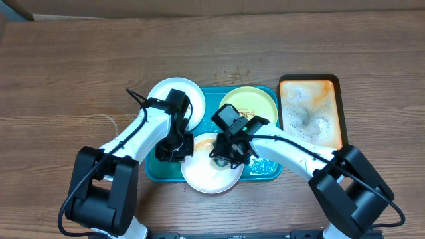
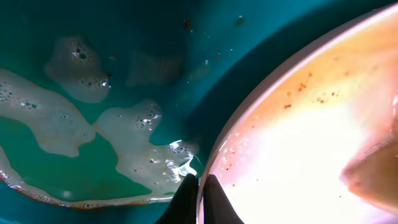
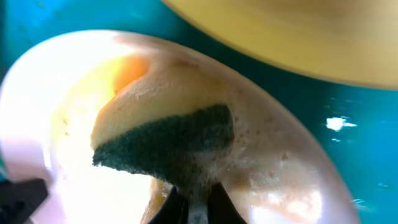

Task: Clean dirty plates on tray and stack at the side
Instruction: 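Scrub the white plate with the sponge while left gripper holds it, then return the sponge with right gripper to the soapy tray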

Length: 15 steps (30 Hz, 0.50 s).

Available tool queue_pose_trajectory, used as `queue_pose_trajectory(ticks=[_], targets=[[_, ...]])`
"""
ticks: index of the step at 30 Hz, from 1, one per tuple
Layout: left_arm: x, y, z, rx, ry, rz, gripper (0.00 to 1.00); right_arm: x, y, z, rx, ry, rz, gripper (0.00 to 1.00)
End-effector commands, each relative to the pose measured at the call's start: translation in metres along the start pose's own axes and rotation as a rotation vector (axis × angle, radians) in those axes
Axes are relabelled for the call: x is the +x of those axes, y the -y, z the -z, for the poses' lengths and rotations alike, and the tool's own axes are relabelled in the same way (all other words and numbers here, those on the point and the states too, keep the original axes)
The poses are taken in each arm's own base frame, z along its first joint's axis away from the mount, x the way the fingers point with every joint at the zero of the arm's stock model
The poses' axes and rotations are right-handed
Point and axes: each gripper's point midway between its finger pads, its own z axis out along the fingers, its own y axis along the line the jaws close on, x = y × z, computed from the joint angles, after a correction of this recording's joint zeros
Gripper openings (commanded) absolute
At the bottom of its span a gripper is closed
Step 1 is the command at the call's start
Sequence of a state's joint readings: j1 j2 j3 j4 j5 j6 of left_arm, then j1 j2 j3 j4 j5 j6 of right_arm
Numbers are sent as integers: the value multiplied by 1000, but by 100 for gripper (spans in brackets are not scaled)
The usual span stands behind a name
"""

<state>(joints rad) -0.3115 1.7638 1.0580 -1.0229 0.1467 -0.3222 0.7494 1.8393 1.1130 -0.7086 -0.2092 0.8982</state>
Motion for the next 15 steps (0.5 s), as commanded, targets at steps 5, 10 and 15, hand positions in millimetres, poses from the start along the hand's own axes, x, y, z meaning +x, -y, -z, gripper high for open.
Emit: queue_pose_trajectory(ticks=[5,10,15], targets=[[-3,-2,1,-21,10,12,4,-9,44,-5,162,-12,135,4],[-3,-3,1,-23,9,28,4,-32,51,19,290,86,181,4],[-6,-8,2,-54,25,65,4,-38,31,42,249,120,249,4]])
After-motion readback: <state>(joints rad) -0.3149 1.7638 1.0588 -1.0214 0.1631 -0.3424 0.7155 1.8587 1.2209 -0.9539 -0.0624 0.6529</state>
